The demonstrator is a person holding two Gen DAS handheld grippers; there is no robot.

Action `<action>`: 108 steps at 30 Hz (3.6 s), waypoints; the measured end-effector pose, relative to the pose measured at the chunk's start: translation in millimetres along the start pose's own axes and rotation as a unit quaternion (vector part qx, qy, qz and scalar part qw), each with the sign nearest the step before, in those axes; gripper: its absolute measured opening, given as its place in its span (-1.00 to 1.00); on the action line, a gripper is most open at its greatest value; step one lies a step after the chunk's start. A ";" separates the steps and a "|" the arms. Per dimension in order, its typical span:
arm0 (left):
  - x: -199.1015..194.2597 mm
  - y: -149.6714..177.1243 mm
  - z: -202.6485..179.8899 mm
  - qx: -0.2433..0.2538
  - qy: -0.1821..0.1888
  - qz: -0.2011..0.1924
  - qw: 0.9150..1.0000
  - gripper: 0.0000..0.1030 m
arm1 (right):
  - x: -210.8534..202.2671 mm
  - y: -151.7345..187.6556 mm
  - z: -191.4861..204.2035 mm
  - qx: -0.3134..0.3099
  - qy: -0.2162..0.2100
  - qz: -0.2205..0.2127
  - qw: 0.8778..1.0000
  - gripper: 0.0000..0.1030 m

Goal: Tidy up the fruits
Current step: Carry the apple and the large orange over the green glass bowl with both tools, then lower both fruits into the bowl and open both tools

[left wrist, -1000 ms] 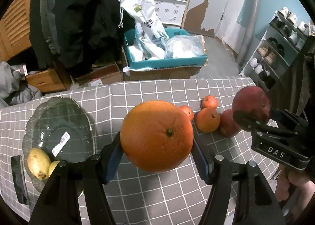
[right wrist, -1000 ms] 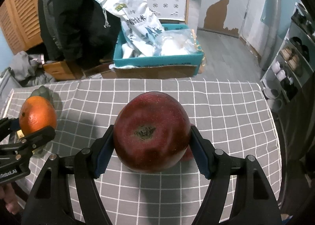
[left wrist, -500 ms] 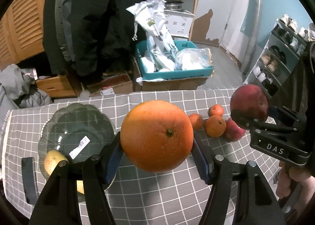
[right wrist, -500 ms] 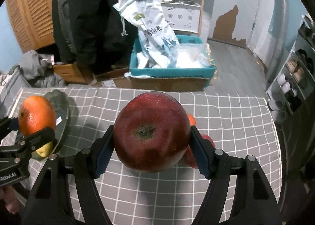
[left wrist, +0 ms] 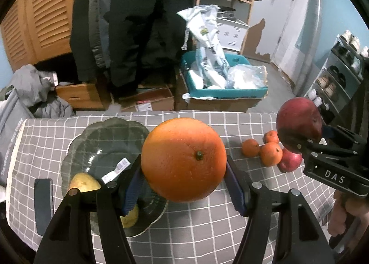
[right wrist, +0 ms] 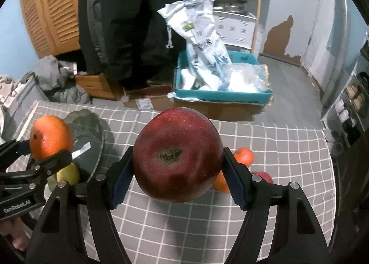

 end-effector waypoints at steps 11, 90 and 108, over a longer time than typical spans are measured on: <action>17.0 3.3 48.8 -0.037 -0.023 0.014 0.999 0.30 | 23.5 -15.1 37.5 -0.024 -0.022 0.009 0.999 0.41; 87.2 60.3 194.8 -0.151 -0.092 0.129 0.976 0.56 | 192.4 12.2 161.8 -0.063 -0.104 0.174 0.977 0.41; 83.4 64.0 202.2 -0.159 -0.098 0.131 0.974 0.56 | 186.9 12.5 168.7 -0.075 -0.096 0.165 0.979 0.64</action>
Point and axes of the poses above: each gripper's, at about its wrist camera, not at the fingertips, and x roughly the way its jaws point, z to its left, y to its underside, the point moved 1 cm from there along x, roughly the way its jaws point, and after that the axes turned 13 degrees about -y, right-handed, at the moved point
